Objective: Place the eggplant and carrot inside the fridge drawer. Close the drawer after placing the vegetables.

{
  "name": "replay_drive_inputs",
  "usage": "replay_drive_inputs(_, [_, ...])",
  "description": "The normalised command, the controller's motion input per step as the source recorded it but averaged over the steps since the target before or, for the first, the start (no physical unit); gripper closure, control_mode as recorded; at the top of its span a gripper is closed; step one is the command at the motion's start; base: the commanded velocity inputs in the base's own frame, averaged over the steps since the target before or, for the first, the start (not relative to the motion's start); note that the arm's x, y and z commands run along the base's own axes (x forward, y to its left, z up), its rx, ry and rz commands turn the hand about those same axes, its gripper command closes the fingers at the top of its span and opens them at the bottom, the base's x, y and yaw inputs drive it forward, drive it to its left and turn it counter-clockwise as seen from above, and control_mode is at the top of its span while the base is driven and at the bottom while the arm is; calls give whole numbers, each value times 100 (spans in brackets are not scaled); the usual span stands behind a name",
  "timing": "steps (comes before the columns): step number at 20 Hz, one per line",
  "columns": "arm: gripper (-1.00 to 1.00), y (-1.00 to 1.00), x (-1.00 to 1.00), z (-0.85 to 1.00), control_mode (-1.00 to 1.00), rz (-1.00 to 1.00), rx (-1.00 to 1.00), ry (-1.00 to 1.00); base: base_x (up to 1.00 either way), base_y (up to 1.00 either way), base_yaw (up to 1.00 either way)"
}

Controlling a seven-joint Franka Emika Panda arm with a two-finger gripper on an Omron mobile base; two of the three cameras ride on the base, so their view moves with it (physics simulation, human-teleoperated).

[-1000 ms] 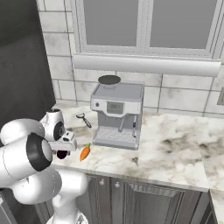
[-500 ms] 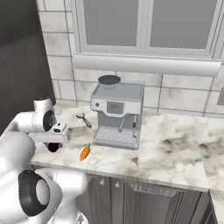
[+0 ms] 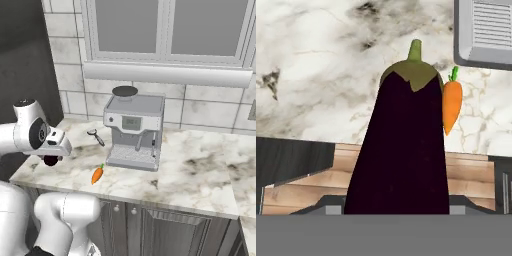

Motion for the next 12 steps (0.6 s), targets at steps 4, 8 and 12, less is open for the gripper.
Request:
replay_drive_inputs(4, [100, -34, -2, 35, -100, 0, 2, -7, 0, 0, 0])
replay_drive_inputs(8, [100, -35, 0, 1, -100, 1, 5, 0, 0, 0, 0])
replay_drive_inputs(12, [100, 0, 0, 0, -100, 0, 0, 0, 0, 0, 0])
